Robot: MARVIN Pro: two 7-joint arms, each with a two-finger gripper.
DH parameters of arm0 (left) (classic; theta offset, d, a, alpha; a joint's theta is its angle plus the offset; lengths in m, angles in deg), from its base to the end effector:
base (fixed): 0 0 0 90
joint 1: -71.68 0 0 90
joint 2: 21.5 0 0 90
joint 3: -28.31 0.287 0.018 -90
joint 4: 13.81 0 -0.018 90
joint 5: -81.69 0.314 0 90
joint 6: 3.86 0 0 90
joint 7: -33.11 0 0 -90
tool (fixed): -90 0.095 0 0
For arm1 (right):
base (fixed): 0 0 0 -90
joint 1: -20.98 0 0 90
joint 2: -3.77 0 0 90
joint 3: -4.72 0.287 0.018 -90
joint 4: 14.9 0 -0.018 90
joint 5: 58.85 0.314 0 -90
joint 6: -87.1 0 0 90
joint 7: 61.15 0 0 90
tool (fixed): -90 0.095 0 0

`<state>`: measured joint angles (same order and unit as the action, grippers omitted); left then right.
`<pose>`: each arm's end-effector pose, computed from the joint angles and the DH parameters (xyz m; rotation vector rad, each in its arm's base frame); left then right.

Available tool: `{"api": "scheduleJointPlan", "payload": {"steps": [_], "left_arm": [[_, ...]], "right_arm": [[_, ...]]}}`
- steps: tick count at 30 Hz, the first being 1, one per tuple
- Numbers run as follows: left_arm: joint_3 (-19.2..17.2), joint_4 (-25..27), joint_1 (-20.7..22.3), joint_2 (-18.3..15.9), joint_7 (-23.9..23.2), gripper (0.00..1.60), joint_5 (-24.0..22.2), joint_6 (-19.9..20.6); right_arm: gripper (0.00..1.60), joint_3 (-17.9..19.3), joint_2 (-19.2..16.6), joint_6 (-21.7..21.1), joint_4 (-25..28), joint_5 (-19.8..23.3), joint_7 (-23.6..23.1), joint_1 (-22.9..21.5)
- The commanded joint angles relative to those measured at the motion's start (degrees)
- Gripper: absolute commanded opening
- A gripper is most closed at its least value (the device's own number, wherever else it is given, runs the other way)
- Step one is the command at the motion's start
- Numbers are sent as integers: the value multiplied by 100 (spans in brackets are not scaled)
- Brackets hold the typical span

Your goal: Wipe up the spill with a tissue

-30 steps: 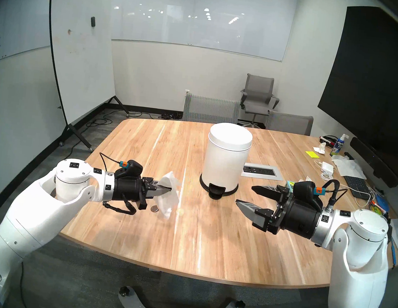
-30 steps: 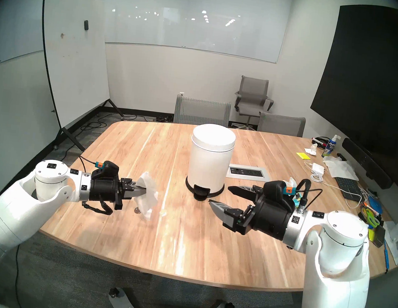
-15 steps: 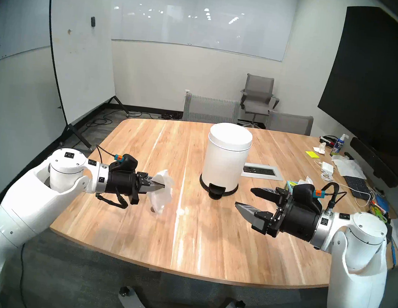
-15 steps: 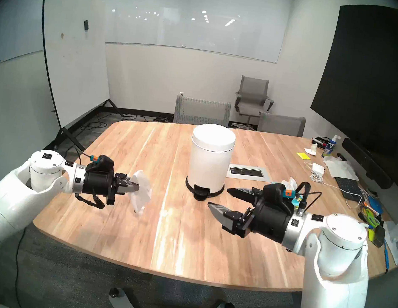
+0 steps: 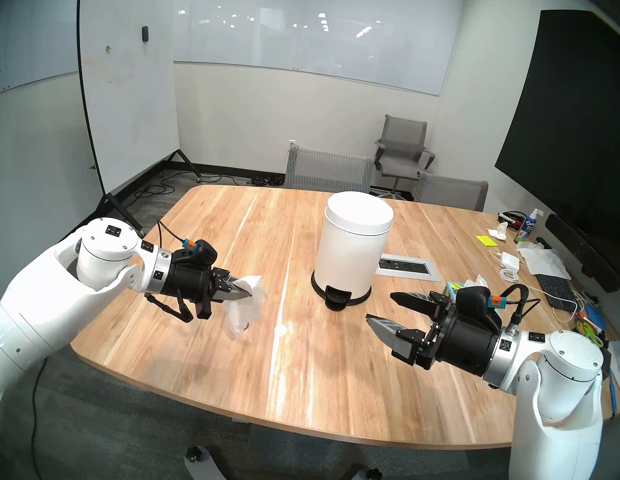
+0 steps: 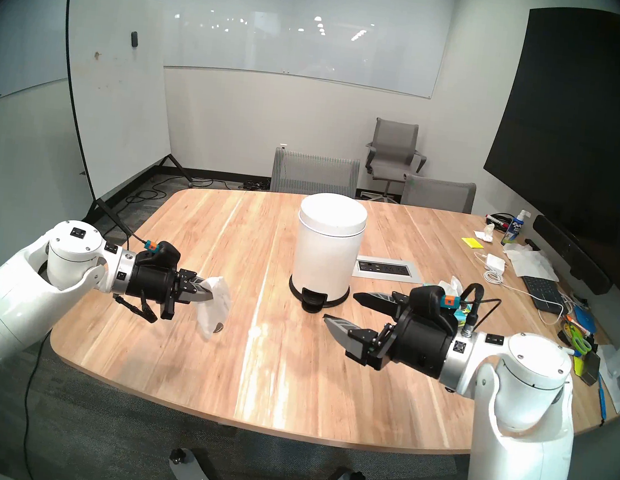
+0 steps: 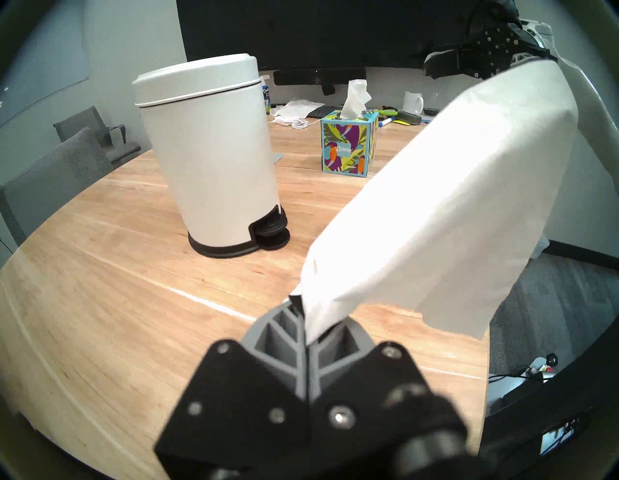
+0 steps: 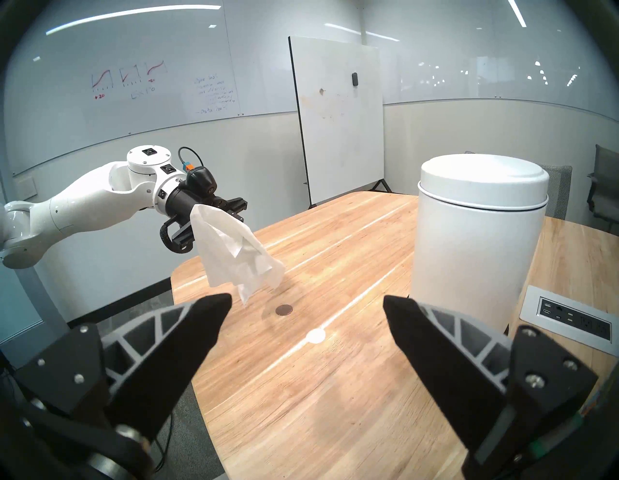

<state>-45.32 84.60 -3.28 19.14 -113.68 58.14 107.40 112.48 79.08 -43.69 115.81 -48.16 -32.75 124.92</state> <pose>0.4038 0.0607 -0.1958 1.9151 -1.3745 1.1932 0.2865 -0.0298 -0.1523 -1.8990 -0.8304 -1.4496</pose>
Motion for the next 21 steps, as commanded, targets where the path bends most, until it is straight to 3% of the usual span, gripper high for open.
{"api": "scheduleJointPlan", "payload": {"steps": [1,12,21], "left_arm": [[65,-84,584,26,-95,0,160,105],[459,-251,807,-29,-348,0,641,-26],[860,-160,623,-255,-399,0,1253,-355]], "right_arm": [[160,-11,13,9,86,0,10,-41],[160,-6,37,5,90,-31,-12,-47],[160,-2,51,3,90,-50,-30,-51]]}}
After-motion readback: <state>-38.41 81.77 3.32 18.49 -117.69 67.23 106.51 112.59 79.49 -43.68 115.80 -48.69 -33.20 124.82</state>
